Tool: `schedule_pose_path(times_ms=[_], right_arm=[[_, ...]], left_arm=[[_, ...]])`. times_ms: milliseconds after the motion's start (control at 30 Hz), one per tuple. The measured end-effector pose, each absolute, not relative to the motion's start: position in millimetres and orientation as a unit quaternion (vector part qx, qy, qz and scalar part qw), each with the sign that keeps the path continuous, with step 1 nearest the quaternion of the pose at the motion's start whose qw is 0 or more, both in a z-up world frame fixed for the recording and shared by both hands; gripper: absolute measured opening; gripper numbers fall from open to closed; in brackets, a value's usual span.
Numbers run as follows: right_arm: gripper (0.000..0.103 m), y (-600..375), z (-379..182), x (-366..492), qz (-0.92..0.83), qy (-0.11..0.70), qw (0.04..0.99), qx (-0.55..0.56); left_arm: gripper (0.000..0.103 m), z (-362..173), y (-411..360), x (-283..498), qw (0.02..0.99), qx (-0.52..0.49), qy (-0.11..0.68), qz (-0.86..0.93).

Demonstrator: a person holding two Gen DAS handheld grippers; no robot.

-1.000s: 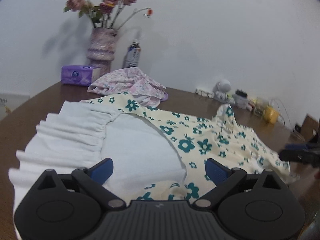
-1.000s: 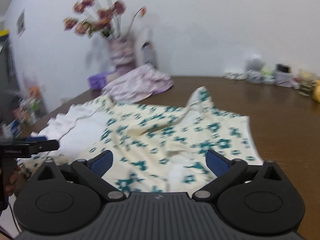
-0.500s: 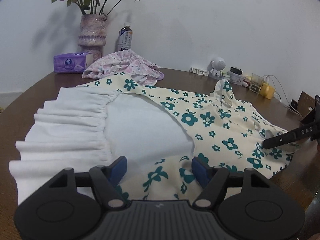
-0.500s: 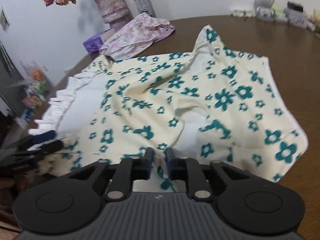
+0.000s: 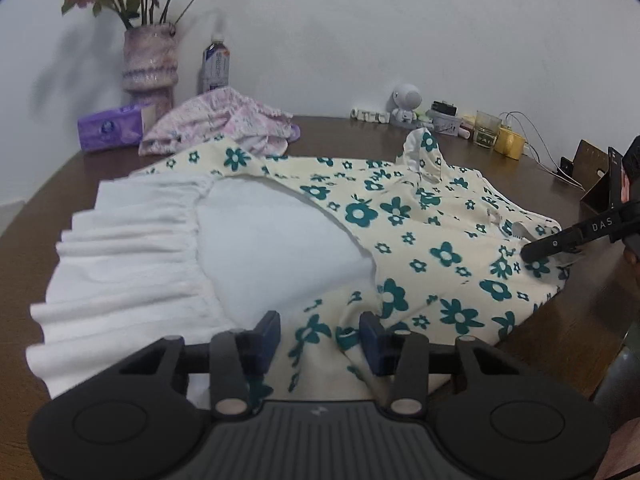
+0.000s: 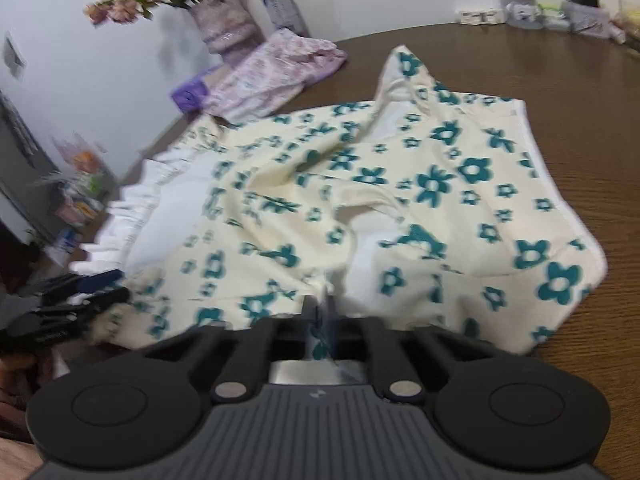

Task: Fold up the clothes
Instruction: 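Lower the right gripper onto the cream floral shirt fabric and close it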

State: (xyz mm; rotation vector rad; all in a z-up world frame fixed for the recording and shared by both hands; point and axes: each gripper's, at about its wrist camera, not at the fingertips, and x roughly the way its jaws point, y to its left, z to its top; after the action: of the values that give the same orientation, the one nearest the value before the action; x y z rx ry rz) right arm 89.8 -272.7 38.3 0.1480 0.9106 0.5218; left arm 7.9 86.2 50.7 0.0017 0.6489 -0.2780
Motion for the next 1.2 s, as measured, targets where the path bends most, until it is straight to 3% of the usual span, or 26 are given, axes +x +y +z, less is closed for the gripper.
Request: schedule_pose_path(times_ms=[133, 200, 267, 333, 500, 800, 867, 900, 933, 1200], right_arm=[[0.007, -281.9, 41.7, 85.2, 0.239, 0.435, 0.865, 0.069], [0.013, -285.1, 55.7, 77.6, 0.26, 0.408, 0.872, 0.076], [0.042, -283.5, 72.0, 72.7, 0.244, 0.37, 0.895, 0.049], [0.05, -276.3, 75.0, 79.1, 0.202, 0.356, 0.912, -0.003], [0.05, -260.7, 59.3, 110.7, 0.147, 0.371, 0.912, -0.095], [0.047, -289.3, 50.1, 130.4, 0.119, 0.4, 0.907, -0.059], [0.023, -295.0, 42.6, 137.6, 0.121, 0.419, 0.899, -0.044], [0.019, -295.8, 40.0, 138.4, 0.123, 0.42, 0.898, -0.044], [0.004, -296.1, 40.7, 137.9, 0.123, 0.419, 0.899, -0.047], [0.004, -300.3, 50.2, 139.2, 0.134, 0.413, 0.899, -0.059]], left_arm=[[0.046, 53.8, 88.0, 7.1, 0.939, -0.006, 0.319, -0.132], [0.057, 60.8, 84.1, 7.8, 0.942, -0.005, 0.307, -0.133], [0.064, 68.6, 78.4, 9.8, 0.947, -0.002, 0.292, -0.136], [0.065, 74.5, 67.6, 17.1, 0.948, 0.001, 0.283, -0.143], [0.068, 71.2, 38.5, 33.6, 0.944, 0.013, 0.286, -0.166], [0.067, 51.9, 29.1, 44.3, 0.934, 0.001, 0.309, -0.179], [0.067, 49.5, 28.3, 47.0, 0.932, 0.002, 0.316, -0.178], [0.066, 47.9, 27.4, 47.6, 0.931, 0.008, 0.319, -0.176], [0.065, 46.9, 26.1, 47.1, 0.932, 0.018, 0.316, -0.174], [0.062, 46.4, 27.5, 45.5, 0.934, 0.024, 0.314, -0.171]])
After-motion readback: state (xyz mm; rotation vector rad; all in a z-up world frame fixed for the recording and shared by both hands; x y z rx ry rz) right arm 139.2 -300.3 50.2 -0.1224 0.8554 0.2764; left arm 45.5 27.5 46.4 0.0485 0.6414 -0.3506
